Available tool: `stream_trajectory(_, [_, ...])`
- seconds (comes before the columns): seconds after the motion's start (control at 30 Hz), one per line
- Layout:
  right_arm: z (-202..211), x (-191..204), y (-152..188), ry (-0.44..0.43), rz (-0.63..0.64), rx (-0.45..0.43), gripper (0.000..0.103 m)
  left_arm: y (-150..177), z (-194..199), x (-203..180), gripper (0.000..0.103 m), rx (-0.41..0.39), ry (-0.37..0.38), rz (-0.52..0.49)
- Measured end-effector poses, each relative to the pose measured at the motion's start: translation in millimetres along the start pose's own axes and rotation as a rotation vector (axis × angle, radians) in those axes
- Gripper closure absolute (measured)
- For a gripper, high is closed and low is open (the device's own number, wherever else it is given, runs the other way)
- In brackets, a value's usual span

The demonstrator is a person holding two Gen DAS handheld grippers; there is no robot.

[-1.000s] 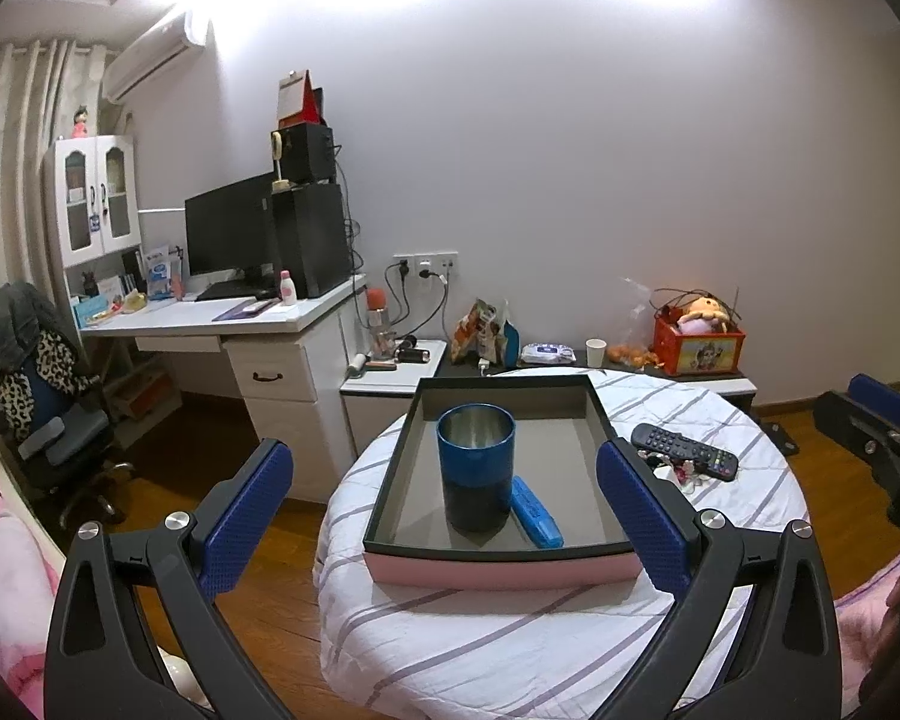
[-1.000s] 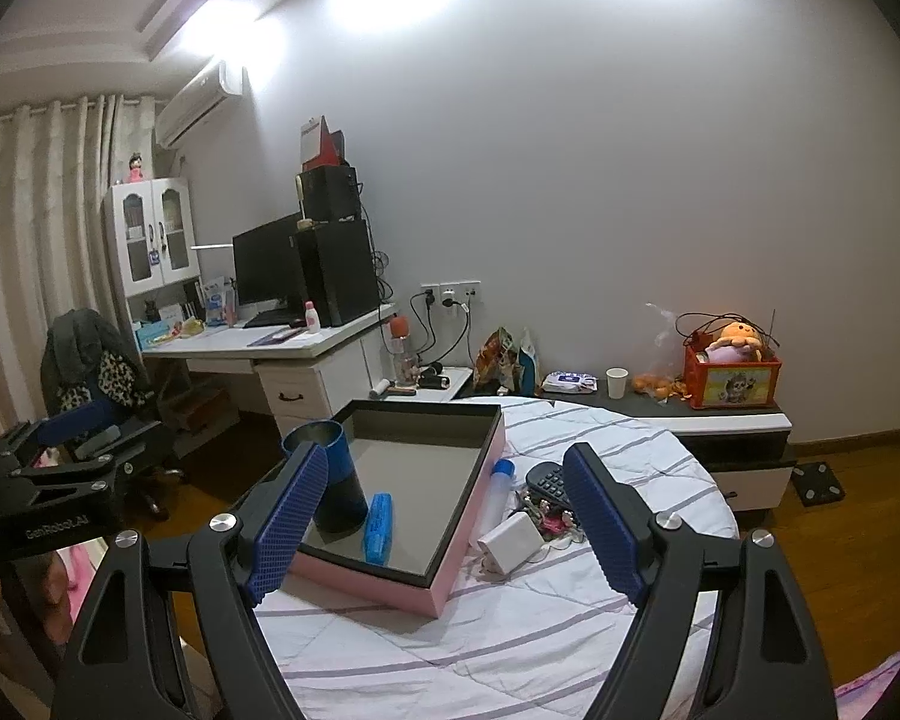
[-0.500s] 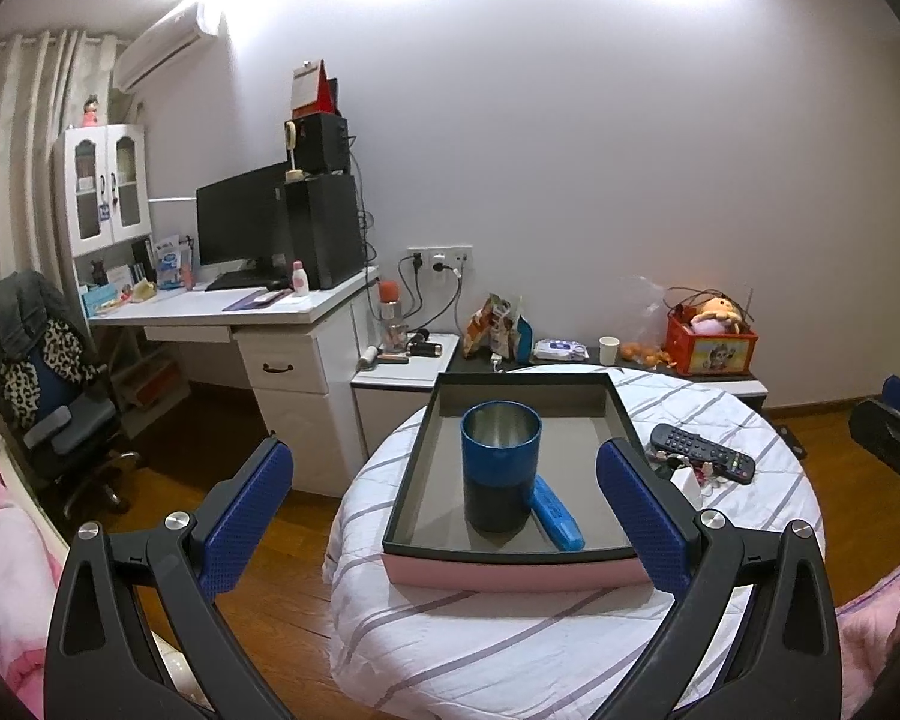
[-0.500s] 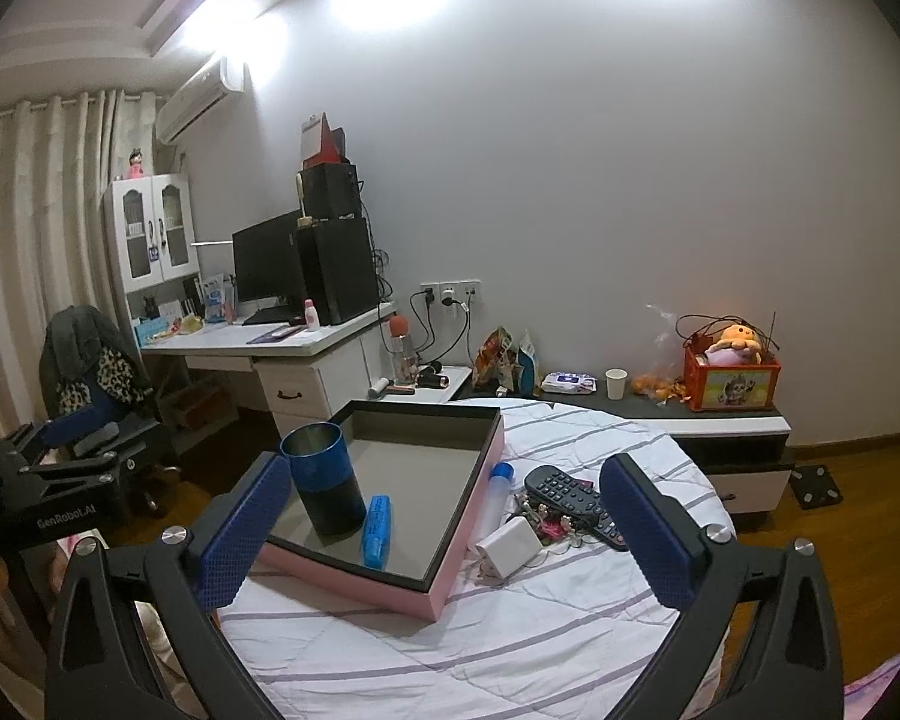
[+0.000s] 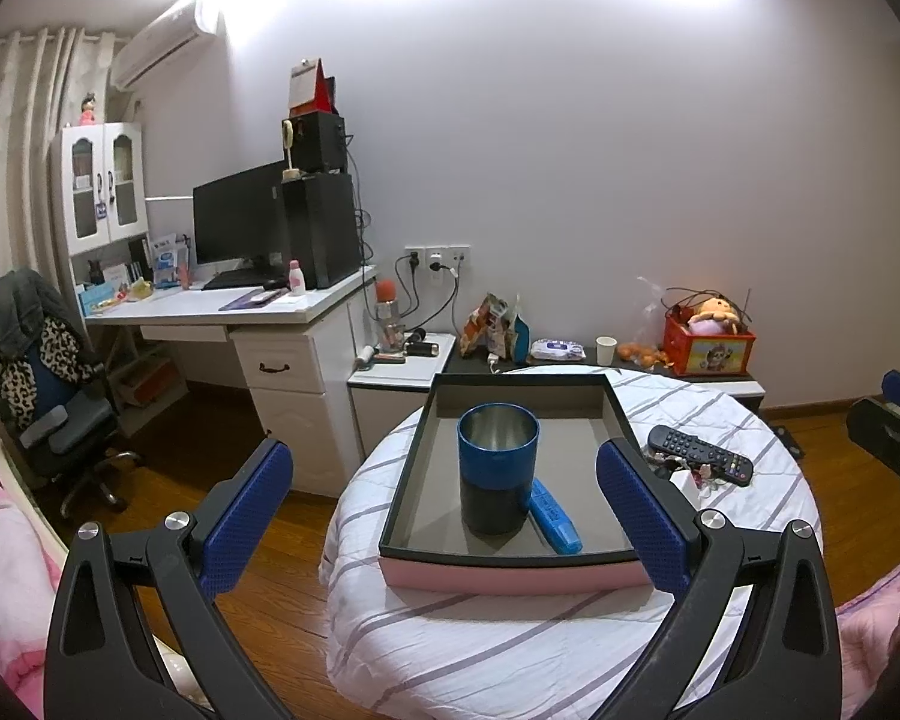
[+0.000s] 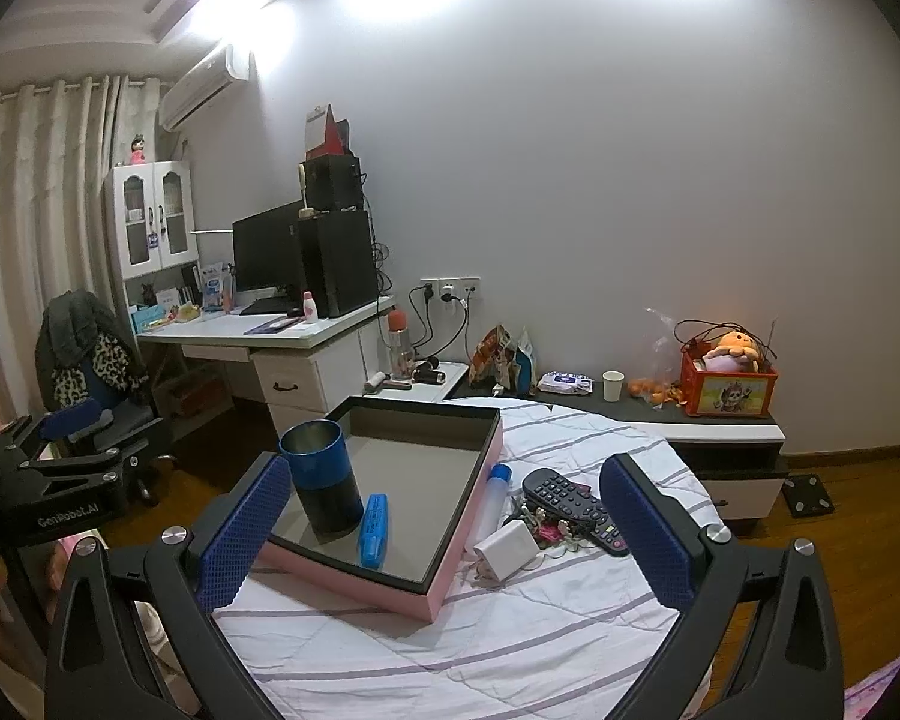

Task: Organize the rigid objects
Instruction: 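Move both tools toward the pink-sided tray on the bed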

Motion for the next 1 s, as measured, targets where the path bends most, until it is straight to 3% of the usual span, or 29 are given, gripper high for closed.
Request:
stream_trajectory(0.6, [-6.6, 6.1, 0.0, -0.036, 0.009, 0.014, 0.0, -1.4, 3.0, 5.4, 0.001, -0.005, -0.044, 0.011])
stream_trajectory(1.0, [-5.7, 13.9, -13.1, -0.018, 0.043, 0.003, 0.0, -20.6, 3.2, 10.6, 0.0, -0.031, -0.017, 0.022])
Point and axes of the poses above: each gripper's, at about its wrist camera, not at the fingertips, and z roughly against the way its jaws point, x to its left, y to its underside, the point moved 6 cm from there along -z, roughly the way its jaws point, and after that the axes turned 12 degrees about -z, right-handed, at the moved point
